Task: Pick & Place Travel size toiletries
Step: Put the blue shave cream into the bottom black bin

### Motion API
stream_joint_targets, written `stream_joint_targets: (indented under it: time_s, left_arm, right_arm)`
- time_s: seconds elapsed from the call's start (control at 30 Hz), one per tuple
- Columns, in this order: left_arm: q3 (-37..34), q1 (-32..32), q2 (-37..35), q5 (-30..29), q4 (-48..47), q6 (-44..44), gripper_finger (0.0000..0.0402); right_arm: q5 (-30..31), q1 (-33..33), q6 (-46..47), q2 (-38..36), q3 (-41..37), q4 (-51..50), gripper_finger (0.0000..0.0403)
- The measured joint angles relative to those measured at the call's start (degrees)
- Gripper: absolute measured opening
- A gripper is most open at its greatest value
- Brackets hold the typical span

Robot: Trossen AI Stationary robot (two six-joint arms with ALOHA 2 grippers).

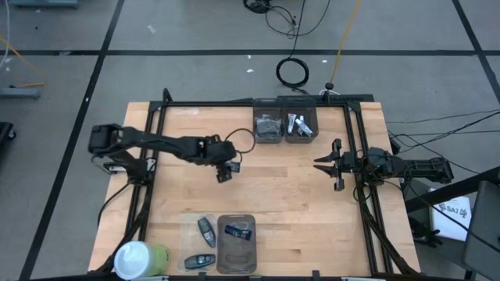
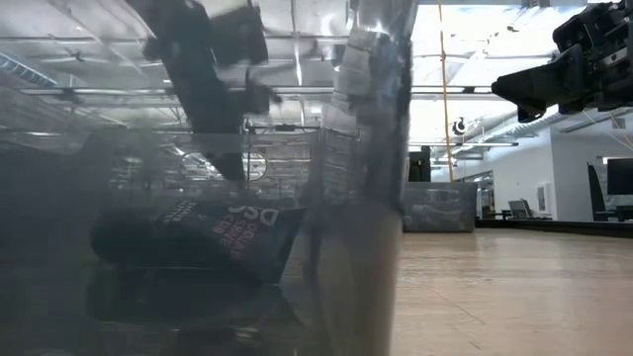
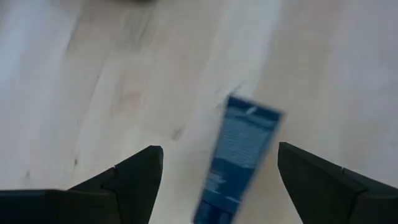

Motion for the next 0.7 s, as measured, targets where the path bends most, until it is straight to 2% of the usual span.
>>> stream_joint_targets:
  time_s: [0.3,0.7]
  left_arm:
    - [0.0,4.37,9.27,6.97,-2.09,-0.05,0.031]
    - [0.15,4.92,10.28,12.83,-3.04,0.51,0.031]
  right_arm:
    - [0.0,-0.01,0.01,0.0,-0.01,0.0,0.0075]
    - [0.0,0.0,0.0,0.01,0.01,0.0,0.0075]
